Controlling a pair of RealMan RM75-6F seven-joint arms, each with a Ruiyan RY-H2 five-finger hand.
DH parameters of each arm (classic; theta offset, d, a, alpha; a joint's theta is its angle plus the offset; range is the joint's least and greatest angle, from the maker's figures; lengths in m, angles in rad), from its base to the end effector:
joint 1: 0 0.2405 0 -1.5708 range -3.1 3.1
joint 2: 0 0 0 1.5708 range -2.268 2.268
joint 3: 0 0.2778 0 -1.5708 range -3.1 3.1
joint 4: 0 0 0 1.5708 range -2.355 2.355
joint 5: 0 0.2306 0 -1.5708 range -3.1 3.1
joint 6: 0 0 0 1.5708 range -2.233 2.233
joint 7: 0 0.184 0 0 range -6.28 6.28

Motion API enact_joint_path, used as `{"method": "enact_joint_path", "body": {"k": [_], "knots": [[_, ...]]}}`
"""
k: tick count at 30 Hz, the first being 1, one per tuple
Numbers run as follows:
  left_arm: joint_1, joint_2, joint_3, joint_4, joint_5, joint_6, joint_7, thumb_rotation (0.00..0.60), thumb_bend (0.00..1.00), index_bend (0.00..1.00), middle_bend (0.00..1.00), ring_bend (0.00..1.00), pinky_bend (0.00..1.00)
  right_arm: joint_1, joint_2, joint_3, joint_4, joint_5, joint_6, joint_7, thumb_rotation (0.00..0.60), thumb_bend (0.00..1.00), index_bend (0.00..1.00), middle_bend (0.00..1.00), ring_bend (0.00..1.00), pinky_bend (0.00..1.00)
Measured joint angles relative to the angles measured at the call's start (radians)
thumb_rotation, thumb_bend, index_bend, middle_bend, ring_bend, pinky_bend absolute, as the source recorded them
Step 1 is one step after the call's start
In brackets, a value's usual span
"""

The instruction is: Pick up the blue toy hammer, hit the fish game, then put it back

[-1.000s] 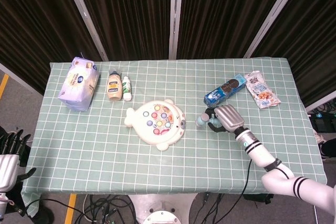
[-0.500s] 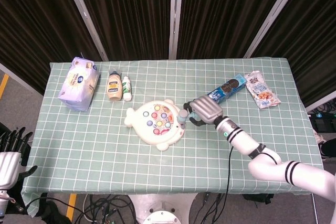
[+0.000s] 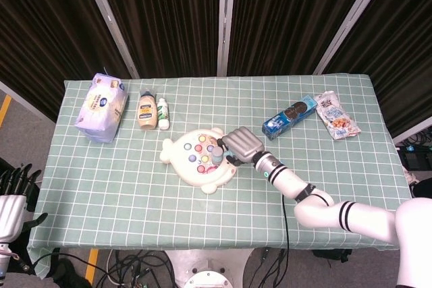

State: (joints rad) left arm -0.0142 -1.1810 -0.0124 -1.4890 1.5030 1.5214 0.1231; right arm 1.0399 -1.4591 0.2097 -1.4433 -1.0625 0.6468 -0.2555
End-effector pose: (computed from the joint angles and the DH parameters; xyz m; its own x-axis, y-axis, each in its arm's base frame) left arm -0.3734 0.1916 0.1403 0.5573 0.0372 0.8295 0.8278 0.0519 -0.5586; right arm -0.0623 -0.4444 -0.0544 0.5676 -0.3279 0.7552 -0.7468 -0.5912 0.3046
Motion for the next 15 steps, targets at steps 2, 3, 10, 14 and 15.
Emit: {"method": "enact_joint_path", "body": {"k": [2, 3, 10, 14, 15], "knots": [[-0.001, -0.002, 0.0, 0.005, 0.001, 0.001, -0.005, 0.6, 0.03, 0.12, 0.02, 0.0, 0.0, 0.0, 0.014, 0.006, -0.023, 0.001, 0.019, -0.001, 0.6, 0.74, 0.74, 0.66, 0.56, 0.76], [-0.001, -0.003, -0.001, 0.007, 0.001, 0.001, -0.006, 0.6, 0.03, 0.12, 0.02, 0.0, 0.0, 0.0, 0.021, 0.008, -0.032, 0.003, 0.023, -0.002, 0.6, 0.74, 0.74, 0.66, 0.56, 0.76], [-0.001, -0.007, -0.001, 0.011, 0.002, 0.003, -0.007, 0.6, 0.03, 0.12, 0.02, 0.0, 0.0, 0.044, 0.009, 0.009, -0.034, 0.042, 0.009, -0.047, 0.6, 0.74, 0.74, 0.66, 0.56, 0.76], [0.002, -0.007, 0.0, 0.013, -0.002, 0.004, -0.013, 0.6, 0.03, 0.12, 0.02, 0.0, 0.0, 0.073, -0.031, -0.006, 0.006, 0.073, -0.006, -0.083, 0.6, 0.74, 0.74, 0.66, 0.56, 0.76], [0.002, -0.007, 0.0, 0.014, -0.002, 0.004, -0.014, 0.6, 0.03, 0.12, 0.02, 0.0, 0.0, 0.079, -0.041, -0.011, 0.015, 0.08, -0.007, -0.092, 0.6, 0.74, 0.74, 0.66, 0.56, 0.76]]}}
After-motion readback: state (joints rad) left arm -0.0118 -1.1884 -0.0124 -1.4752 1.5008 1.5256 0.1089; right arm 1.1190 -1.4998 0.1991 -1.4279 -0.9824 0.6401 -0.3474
